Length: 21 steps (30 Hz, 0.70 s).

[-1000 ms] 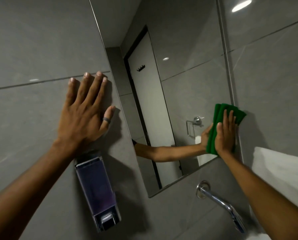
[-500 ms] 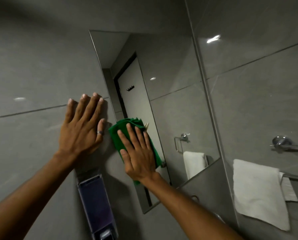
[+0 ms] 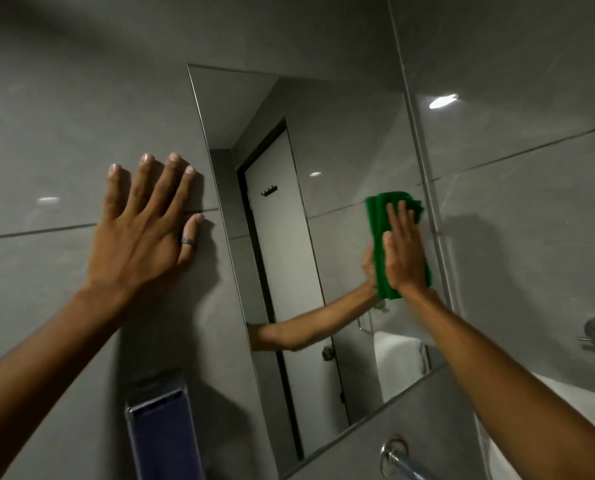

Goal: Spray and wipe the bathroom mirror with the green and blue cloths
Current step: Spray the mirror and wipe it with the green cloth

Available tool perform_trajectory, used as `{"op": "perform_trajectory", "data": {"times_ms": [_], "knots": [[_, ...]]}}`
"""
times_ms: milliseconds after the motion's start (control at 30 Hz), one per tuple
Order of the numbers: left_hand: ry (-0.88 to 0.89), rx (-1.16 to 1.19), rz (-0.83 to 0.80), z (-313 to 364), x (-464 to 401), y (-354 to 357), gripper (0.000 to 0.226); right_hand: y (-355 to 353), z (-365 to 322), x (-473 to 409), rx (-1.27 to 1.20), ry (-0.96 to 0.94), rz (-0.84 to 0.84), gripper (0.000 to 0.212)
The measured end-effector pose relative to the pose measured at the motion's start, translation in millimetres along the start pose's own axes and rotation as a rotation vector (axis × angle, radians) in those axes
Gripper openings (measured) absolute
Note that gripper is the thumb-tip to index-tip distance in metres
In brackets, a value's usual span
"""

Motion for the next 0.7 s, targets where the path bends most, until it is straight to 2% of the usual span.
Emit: {"op": "perform_trajectory", "data": {"times_ms": [133, 267, 367, 500, 700], "knots": [[-0.014, -0.014, -0.027, 0.6, -0.7, -1.7, 0.076, -22.8, 41.0, -17.7, -0.030, 0.153, 0.098, 0.061], [-0.011, -0.009, -0.043, 0.6, -2.8, -3.6, 0.076, -12.8, 25.2, -5.5, -0.015, 0.152, 0.109, 0.062], [-0.012, -0.004, -0.039, 0.6, -2.8, -4.5, 0.076, 18.9, -32.6, 23.2, 0.013, -0.024, 0.062, 0.060], [-0.027, 0.009, -0.043, 2.5, -1.7, -6.8, 0.077, 68.2, -142.2, 48.1, 0.075, -0.301, -0.050, 0.061], [-0.063, 0.028, -0.037, 3.3, -3.7, -8.8, 0.078, 94.9, -275.2, -9.8, 0.039, -0.504, -0.092, 0.059]]}}
Point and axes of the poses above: each hand's wrist, its own x-axis away from the middle knuckle, its own y-axis out of the palm, z = x × y, the point moved 3 cm from there along -x, towards the middle knuckle, and after that the axes turned 9 degrees about -x, right-handed, at the moved point
